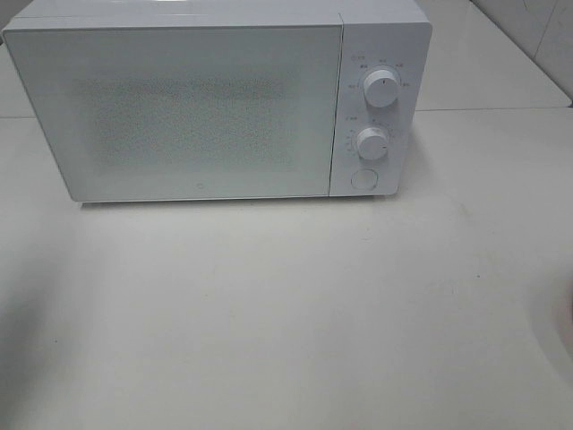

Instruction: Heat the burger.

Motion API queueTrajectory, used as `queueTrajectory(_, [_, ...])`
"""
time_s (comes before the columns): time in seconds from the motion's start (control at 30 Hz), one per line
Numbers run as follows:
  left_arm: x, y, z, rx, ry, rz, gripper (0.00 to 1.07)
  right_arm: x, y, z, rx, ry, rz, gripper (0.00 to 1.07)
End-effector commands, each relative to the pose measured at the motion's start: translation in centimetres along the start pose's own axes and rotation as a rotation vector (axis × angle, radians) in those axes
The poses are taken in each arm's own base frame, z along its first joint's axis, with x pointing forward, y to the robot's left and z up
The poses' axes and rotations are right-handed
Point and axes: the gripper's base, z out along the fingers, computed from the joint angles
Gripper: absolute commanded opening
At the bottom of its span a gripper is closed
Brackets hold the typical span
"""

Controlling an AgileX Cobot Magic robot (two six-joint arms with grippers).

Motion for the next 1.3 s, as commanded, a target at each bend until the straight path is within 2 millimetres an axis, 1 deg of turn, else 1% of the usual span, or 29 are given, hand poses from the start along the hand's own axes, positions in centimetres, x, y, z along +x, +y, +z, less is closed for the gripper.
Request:
queueTrajectory(0.03, [1.7, 0.2, -0.9, 0.013, -0.026, -0.014, 0.98, 0.1, 0.0, -0.3, 0.004, -0.033, -0.001, 0.75])
queueTrajectory(0.07, [2.4, 0.2, -1.3, 0.014, -0.041, -0.008, 0.98, 0.1, 0.0, -0.3, 0.004, -0.033, -0.001, 0.75])
queueTrajectory(0.1, [3.8, 0.3, -1.9, 0.016, -0.076, -0.004, 0.98, 0.1, 0.0, -0.3, 0.004, -0.033, -0.001, 0.75])
queueTrajectory(0.13, [3.8, 0.3, -1.9, 0.016, -0.076, -0.004, 0.98, 0.1, 0.0, -0.3, 0.004, -0.033, -0.001, 0.75])
queueTrajectory(0.17, [4.5, 0.4, -2.2, 0.017, -0.101, -0.003, 0.98, 0.1, 0.0, -0.3, 0.004, -0.033, -0.001, 0.75])
queueTrajectory(0.2, [4.5, 0.4, -2.2, 0.017, -0.101, -0.003, 0.98, 0.1, 0.0, -0.3, 0.004, -0.033, -0.001, 0.75])
queueTrajectory(0.27, [7.1, 0.5, -3.1, 0.021, -0.194, 0.0, 0.98, 0.1, 0.0, -0.3, 0.004, -0.033, -0.001, 0.75])
queueTrajectory(0.3, [7.1, 0.5, -3.1, 0.021, -0.194, 0.0, 0.98, 0.1, 0.0, -0.3, 0.004, -0.033, -0.001, 0.75])
queueTrajectory(0.33, [7.7, 0.6, -3.4, 0.018, -0.219, 0.003, 0.98, 0.1, 0.0, -0.3, 0.004, -0.033, -0.001, 0.75])
queueTrajectory(0.37, [8.9, 0.8, -3.7, 0.013, -0.266, 0.008, 0.98, 0.1, 0.0, -0.3, 0.004, -0.033, -0.001, 0.75])
queueTrajectory(0.4, [8.9, 0.8, -3.7, 0.013, -0.266, 0.008, 0.98, 0.1, 0.0, -0.3, 0.004, -0.033, -0.001, 0.75])
queueTrajectory(0.43, [9.4, 0.8, -3.9, 0.012, -0.285, 0.009, 0.98, 0.1, 0.0, -0.3, 0.004, -0.033, -0.001, 0.75])
queueTrajectory(0.47, [10.6, 0.9, -4.1, 0.013, -0.326, 0.011, 0.98, 0.1, 0.0, -0.3, 0.004, -0.033, -0.001, 0.75])
queueTrajectory(0.5, [10.6, 0.9, -4.1, 0.013, -0.326, 0.011, 0.98, 0.1, 0.0, -0.3, 0.004, -0.033, -0.001, 0.75])
queueTrajectory(0.53, [11.7, 1.1, -4.4, 0.009, -0.354, 0.014, 0.98, 0.1, 0.0, -0.3, 0.004, -0.033, -0.001, 0.75])
queueTrajectory(0.57, [11.7, 1.1, -4.4, 0.009, -0.354, 0.014, 0.98, 0.1, 0.0, -0.3, 0.004, -0.033, -0.001, 0.75])
queueTrajectory(0.6, [12.2, 1.1, -4.4, 0.009, -0.357, 0.014, 0.98, 0.1, 0.0, -0.3, 0.004, -0.033, -0.001, 0.75])
queueTrajectory(0.63, [12.8, 1.1, -4.8, 0.012, -0.399, 0.021, 0.98, 0.1, 0.0, -0.3, 0.004, -0.033, -0.001, 0.75])
queueTrajectory(0.87, [14.2, 1.2, -5.7, 0.018, -0.501, 0.023, 0.98, 0.1, 0.0, -0.3, 0.004, -0.033, -0.003, 0.75])
queueTrajectory(0.93, [14.9, 1.2, -6.1, 0.025, -0.557, 0.022, 0.98, 0.1, 0.0, -0.3, 0.004, -0.033, -0.003, 0.75])
queueTrajectory(0.97, [14.9, 1.2, -6.1, 0.025, -0.557, 0.022, 0.98, 0.1, 0.0, -0.3, 0.004, -0.033, -0.003, 0.75])
queueTrajectory(1.03, [15.8, 1.3, -6.5, 0.034, -0.616, 0.019, 0.98, 0.1, 0.0, -0.3, 0.004, -0.033, -0.003, 0.75])
queueTrajectory(1.23, [16.8, 1.3, -7.0, 0.041, -0.686, 0.018, 0.98, 0.1, 0.0, -0.3, 0.004, -0.033, -0.003, 0.75])
queueTrajectory(1.3, [17.4, 1.4, -7.2, 0.043, -0.729, 0.018, 0.98, 0.1, 0.0, -0.3, 0.004, -0.033, -0.003, 0.75])
